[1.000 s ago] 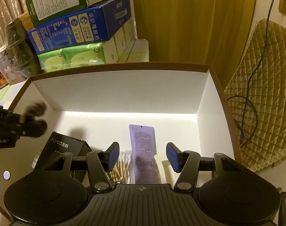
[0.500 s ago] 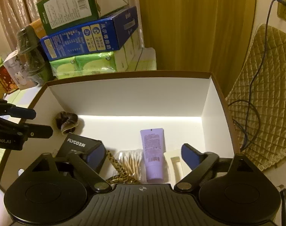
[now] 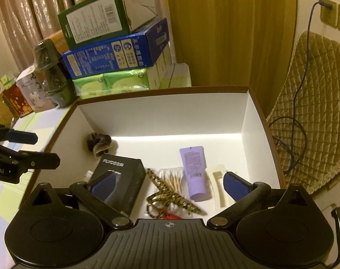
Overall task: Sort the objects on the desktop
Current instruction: 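Withdraw both tools from the box toward the lip gel and toothpick box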
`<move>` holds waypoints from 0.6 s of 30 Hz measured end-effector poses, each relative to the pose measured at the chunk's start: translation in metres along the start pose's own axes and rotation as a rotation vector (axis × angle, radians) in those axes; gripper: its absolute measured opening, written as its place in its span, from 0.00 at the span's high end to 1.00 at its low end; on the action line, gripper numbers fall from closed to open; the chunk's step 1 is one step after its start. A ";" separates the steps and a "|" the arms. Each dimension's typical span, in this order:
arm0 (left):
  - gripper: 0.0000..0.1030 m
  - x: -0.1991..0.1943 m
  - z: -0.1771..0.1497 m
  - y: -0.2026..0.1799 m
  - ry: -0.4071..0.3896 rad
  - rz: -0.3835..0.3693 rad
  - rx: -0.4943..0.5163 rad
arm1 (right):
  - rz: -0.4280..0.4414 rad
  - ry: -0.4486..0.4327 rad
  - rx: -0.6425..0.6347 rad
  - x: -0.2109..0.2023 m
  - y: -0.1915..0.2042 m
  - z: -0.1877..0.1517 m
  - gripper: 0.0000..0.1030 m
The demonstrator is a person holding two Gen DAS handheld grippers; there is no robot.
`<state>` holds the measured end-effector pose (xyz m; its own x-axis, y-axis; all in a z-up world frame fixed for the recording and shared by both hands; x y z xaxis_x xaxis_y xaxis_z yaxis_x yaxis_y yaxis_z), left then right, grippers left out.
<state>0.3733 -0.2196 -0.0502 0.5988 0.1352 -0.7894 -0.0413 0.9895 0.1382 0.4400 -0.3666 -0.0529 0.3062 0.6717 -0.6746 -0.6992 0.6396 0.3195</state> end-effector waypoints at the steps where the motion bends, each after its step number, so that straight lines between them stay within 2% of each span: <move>1: 0.15 -0.004 -0.002 0.002 0.003 0.005 -0.005 | 0.002 -0.005 -0.001 -0.003 0.003 -0.001 0.02; 8: 0.15 -0.027 -0.017 0.012 0.002 0.031 -0.026 | 0.008 -0.040 -0.009 -0.022 0.029 -0.009 0.02; 18: 0.15 -0.061 -0.043 0.028 -0.015 0.019 -0.043 | 0.001 -0.075 0.000 -0.041 0.067 -0.026 0.02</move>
<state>0.3017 -0.1985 -0.0237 0.6091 0.1539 -0.7780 -0.0869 0.9880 0.1274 0.3637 -0.3614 -0.0212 0.3533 0.6985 -0.6223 -0.6995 0.6389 0.3201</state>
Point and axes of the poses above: each gripper's, at about its wrist camera, not at the fingertips, and x roughly the way its jaws point, y to its left, z to its top, the point moved 3 cm from there along x, roughly the way its jaws point, and after that the axes turned 13 degrees about z, right-handed, at the moved point
